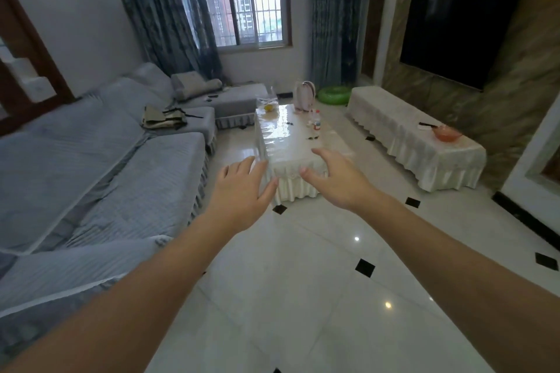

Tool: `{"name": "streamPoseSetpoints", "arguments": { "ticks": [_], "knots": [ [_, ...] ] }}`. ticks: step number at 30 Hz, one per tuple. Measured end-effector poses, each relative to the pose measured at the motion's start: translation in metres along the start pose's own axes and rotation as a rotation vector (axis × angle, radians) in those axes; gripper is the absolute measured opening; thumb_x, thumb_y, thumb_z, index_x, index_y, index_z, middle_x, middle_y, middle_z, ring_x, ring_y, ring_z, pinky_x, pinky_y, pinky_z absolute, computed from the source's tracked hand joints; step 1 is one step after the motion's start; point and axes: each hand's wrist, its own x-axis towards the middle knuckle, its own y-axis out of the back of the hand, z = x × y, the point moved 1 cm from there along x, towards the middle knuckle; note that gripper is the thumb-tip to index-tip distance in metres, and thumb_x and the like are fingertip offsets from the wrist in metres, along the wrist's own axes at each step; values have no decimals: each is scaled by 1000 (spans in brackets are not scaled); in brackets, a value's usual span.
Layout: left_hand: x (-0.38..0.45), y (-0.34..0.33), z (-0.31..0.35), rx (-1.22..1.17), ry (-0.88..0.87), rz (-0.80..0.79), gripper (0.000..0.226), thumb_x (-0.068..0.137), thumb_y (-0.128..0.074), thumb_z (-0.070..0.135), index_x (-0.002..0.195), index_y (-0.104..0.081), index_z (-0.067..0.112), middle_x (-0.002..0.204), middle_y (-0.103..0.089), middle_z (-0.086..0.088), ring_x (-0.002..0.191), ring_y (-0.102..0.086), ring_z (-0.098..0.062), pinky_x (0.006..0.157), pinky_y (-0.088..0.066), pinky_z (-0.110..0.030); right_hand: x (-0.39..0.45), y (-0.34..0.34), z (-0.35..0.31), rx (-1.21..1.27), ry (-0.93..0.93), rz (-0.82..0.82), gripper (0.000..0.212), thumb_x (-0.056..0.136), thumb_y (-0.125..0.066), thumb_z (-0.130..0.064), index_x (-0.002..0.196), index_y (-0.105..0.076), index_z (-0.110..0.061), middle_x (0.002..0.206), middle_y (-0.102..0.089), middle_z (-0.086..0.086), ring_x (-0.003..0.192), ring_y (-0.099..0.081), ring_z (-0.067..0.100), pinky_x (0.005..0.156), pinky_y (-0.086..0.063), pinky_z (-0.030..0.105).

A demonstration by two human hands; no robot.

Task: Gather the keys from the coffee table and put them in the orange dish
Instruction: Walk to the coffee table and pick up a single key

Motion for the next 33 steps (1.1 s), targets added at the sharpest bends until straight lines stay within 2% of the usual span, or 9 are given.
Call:
{"name": "streamPoseSetpoints", "arguments": {
  "ticks": [5, 9, 20, 33],
  "knots": [
    [65, -16, -10, 7, 54, -3, 59, 97, -25, 55, 145, -34, 21, 151, -37, -7, 138, -33, -25, 114, -23, -45, 74, -5, 17, 8, 31, 17, 66, 89, -47, -58, 145, -35, -24, 150, -39, 1, 138, -31, 26, 109, -30, 44],
    [101, -33, -25, 56, 34, -13, 58, 97, -26, 54, 144, -35, 21, 151, -39, -8, 137, -35, -27, 114, -24, -46, 119, -19, 29, 10, 38, -14, 66, 90, -48, -55, 145, -36, -21, 149, -40, 4, 138, -31, 26, 110, -30, 44],
    [233, -118, -110, -38, 39, -26, 59, 97, -26, 55, 145, -33, 21, 150, -39, -9, 137, -36, -27, 114, -25, -47, 267, -79, 63, -53, -10, -59, 67, 90, -49, -57, 145, -35, -22, 150, -39, 2, 138, -28, 26, 108, -28, 42],
    [409, -172, -200, -108, -18, 23, 56, 98, -30, 52, 142, -39, 19, 149, -42, -9, 134, -40, -28, 111, -26, -47, 461, -120, 75, -96, -72, 1, 67, 90, -49, -57, 145, -37, -21, 150, -40, 3, 137, -33, 26, 109, -30, 42]
  ]
}}
